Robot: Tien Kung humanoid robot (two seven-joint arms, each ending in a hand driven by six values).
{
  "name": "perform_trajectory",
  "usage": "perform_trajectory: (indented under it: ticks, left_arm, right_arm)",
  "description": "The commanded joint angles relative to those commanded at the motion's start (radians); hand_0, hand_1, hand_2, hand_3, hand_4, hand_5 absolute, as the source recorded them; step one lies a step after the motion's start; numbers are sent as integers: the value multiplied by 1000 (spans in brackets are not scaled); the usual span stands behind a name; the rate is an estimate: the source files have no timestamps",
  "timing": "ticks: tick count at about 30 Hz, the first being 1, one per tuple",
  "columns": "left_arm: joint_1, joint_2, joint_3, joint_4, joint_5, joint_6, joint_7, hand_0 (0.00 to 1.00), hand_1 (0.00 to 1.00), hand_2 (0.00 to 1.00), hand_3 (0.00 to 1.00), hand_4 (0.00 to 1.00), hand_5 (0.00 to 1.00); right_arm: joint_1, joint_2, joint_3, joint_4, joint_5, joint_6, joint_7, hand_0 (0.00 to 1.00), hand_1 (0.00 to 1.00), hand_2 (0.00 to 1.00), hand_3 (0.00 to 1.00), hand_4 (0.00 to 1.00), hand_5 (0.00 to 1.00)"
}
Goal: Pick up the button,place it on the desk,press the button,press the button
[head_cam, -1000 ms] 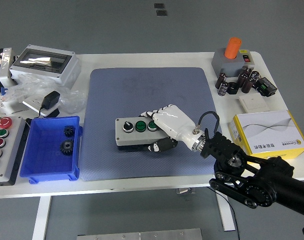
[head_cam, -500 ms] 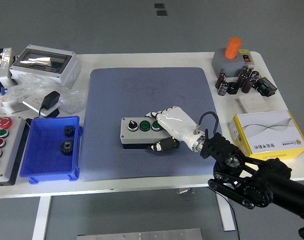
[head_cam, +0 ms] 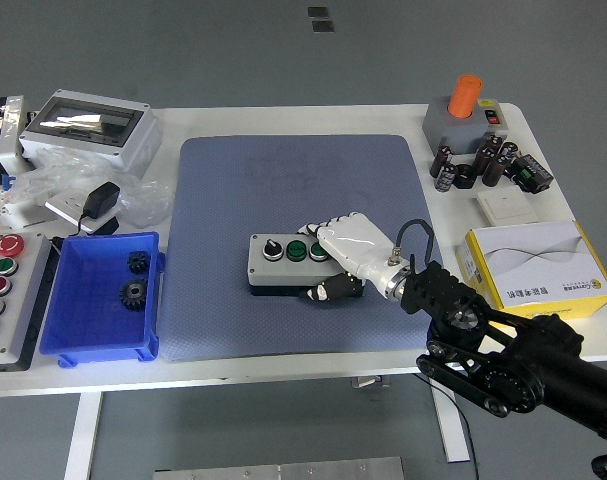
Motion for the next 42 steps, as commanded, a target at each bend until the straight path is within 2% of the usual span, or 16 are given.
perform_trajectory:
  ticks: [3, 4, 9, 10, 15, 16, 17, 22, 27, 28, 33, 34, 36, 39, 40, 42]
  left_arm:
    - [0, 0, -32, 0, 30, -6, -17, 691, 698, 608, 679, 706, 265]
    - [0, 0, -44, 0, 43, -9, -23, 691, 698, 609, 679, 706, 265]
    - [0, -1, -86, 0, 85, -19, -46, 691, 698, 609, 679, 706, 265]
    - [1, -1, -91, 0, 90, -20, -48, 689, 694, 632, 726, 791, 454]
    - [1, -2, -111, 0, 108, -29, -54, 689, 694, 632, 726, 791, 454]
    - [1, -2, -112, 0, 109, -27, -51, 685, 692, 628, 721, 811, 490]
    - [1, -2, -110, 0, 107, -26, -47, 685, 692, 628, 721, 811, 490]
    - [3, -2, -63, 0, 71, 13, 25, 685, 691, 628, 708, 802, 497]
    - [14, 0, -68, 0, 73, 40, 102, 685, 691, 628, 708, 802, 497]
    - [16, 0, -73, 0, 77, 42, 110, 685, 690, 623, 690, 766, 414]
    - [19, 3, -82, 0, 80, 47, 125, 685, 690, 623, 690, 766, 414]
    - [18, 4, -82, 0, 81, 48, 125, 686, 691, 619, 686, 755, 393]
    - [15, 6, -82, 0, 83, 48, 122, 686, 691, 619, 686, 755, 393]
    - [12, 7, -82, 0, 85, 48, 119, 686, 691, 619, 686, 755, 393]
    - [11, 8, -82, 0, 87, 48, 118, 686, 693, 615, 682, 745, 379]
    - [10, 8, -83, 0, 90, 49, 116, 686, 693, 615, 682, 745, 379]
  right_arm:
    - [-1, -2, 3, 5, -3, -2, 7, 305, 698, 798, 942, 998, 583]
    - [-2, -3, 4, 7, -3, -2, 10, 315, 714, 857, 998, 998, 588]
    - [-3, -9, 15, 26, -17, 7, 20, 315, 714, 857, 998, 998, 588]
    - [-4, -11, 18, 32, -24, 9, 21, 321, 719, 907, 998, 998, 589]
    - [-7, -29, 31, 77, -41, 28, 26, 321, 719, 907, 998, 998, 589]
    - [-9, -39, 37, 97, -33, 35, 34, 327, 726, 980, 998, 998, 606]
    - [-11, -45, 42, 111, -26, 38, 39, 327, 726, 980, 998, 998, 606]
    - [-54, -116, 118, 224, 66, 26, 88, 346, 728, 998, 998, 998, 605]
    - [-131, -222, 244, 363, 114, -10, 109, 346, 728, 998, 998, 998, 605]
    - [-143, -242, 268, 389, 108, -12, 111, 334, 716, 923, 998, 954, 427]
    - [-174, -348, 360, 514, 82, 1, 115, 334, 716, 923, 998, 954, 427]
    - [-171, -366, 354, 533, 74, 14, 111, 308, 665, 775, 897, 661, 327]
    - [-160, -395, 321, 575, 54, 47, 96, 308, 665, 775, 897, 661, 327]
    - [-140, -409, 270, 611, 40, 91, 74, 308, 665, 775, 897, 661, 327]
    - [-131, -409, 251, 619, 38, 109, 64, 240, 399, 384, 733, 372, 185]
    - [-114, -407, 220, 626, 39, 140, 43, 240, 399, 384, 733, 372, 185]
